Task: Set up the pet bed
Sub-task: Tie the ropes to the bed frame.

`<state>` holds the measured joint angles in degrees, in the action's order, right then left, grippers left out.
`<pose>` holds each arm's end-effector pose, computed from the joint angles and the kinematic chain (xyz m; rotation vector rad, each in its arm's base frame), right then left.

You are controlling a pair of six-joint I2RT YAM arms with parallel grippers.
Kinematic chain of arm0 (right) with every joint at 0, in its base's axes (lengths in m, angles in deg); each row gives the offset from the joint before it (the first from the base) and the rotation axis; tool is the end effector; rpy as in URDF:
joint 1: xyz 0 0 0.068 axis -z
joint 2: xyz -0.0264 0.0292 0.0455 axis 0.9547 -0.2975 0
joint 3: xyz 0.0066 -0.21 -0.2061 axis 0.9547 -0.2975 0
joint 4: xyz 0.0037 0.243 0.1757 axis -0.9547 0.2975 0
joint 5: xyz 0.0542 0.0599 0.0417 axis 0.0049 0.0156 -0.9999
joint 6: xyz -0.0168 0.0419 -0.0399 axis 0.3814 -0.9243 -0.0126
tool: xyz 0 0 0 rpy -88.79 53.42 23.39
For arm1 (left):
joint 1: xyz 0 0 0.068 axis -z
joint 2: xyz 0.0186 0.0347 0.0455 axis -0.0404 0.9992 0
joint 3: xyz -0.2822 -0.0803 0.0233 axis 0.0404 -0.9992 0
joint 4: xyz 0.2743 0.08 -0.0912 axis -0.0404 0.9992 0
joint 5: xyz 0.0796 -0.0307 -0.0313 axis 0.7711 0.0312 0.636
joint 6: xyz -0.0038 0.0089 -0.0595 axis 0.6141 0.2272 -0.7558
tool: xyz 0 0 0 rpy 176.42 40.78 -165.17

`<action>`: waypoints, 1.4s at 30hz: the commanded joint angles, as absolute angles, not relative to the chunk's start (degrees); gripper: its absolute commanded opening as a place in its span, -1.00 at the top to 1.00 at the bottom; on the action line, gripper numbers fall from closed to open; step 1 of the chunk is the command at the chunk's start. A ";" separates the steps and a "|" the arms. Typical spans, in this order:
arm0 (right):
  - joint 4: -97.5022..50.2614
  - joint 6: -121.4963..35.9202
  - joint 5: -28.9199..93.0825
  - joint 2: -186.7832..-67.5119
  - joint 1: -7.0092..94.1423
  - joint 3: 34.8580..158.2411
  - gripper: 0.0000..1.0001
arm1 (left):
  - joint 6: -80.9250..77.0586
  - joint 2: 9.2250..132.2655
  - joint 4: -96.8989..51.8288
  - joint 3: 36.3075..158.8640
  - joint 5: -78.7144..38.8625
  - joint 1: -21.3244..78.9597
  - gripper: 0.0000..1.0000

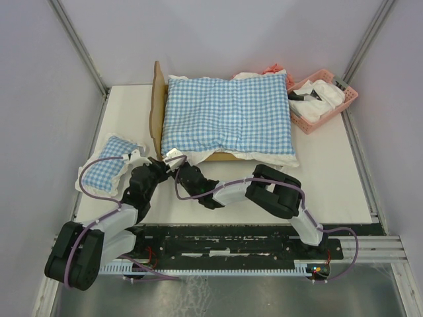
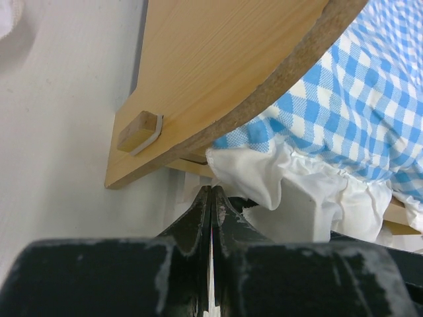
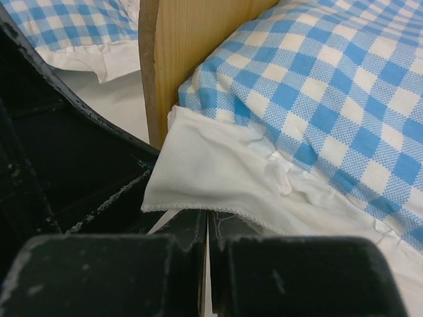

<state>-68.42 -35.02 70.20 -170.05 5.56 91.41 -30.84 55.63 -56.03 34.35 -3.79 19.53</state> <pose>0.2188 0.4603 0.1388 -0.6189 1.6115 0.3964 0.2094 -0.0584 0.1444 -0.4751 1.8215 -0.5732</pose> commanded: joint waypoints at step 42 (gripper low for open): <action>-83.48 -41.04 52.91 -171.77 8.86 87.30 0.96 | -44.39 54.40 -50.97 36.05 -1.98 19.29 0.95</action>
<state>-79.44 -40.44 60.30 -171.95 8.69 86.63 -42.38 53.99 -49.84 34.35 -2.78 19.42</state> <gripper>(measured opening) 0.023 0.035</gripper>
